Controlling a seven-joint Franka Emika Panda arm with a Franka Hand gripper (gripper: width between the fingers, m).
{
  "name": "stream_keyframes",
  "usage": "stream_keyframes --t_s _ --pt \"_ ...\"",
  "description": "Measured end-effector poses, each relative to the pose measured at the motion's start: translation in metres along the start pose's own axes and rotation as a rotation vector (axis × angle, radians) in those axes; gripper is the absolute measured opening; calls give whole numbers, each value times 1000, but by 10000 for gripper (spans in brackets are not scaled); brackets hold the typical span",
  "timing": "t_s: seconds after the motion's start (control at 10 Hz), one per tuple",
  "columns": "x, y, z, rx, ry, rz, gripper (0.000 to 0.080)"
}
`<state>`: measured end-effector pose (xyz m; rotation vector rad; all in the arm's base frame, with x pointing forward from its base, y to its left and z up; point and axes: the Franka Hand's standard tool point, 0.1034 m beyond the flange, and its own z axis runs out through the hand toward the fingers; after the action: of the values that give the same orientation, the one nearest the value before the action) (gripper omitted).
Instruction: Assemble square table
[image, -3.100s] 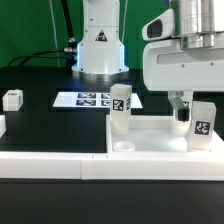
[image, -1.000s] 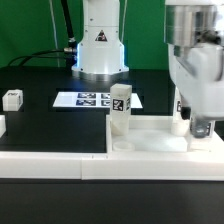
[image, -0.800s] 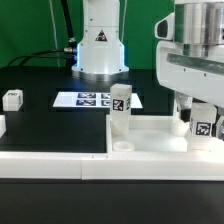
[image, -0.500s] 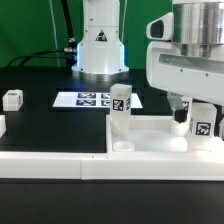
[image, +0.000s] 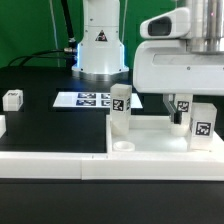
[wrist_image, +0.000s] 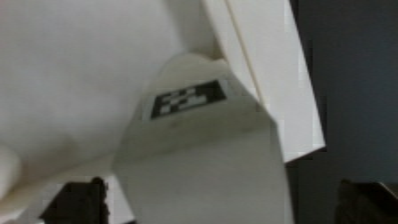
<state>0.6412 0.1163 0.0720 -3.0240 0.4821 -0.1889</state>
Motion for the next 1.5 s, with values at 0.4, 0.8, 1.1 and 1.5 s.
stream_keyframes --t_s 0.4,0.8,1.1,1.5 --pt "0 2 1 -6 0 -38 622" --pt "0 3 2 -7 -1 -10 290" --pt "-3 8 1 -48 -33 500 290" --pt "-4 19 1 -44 -121 1216 290"
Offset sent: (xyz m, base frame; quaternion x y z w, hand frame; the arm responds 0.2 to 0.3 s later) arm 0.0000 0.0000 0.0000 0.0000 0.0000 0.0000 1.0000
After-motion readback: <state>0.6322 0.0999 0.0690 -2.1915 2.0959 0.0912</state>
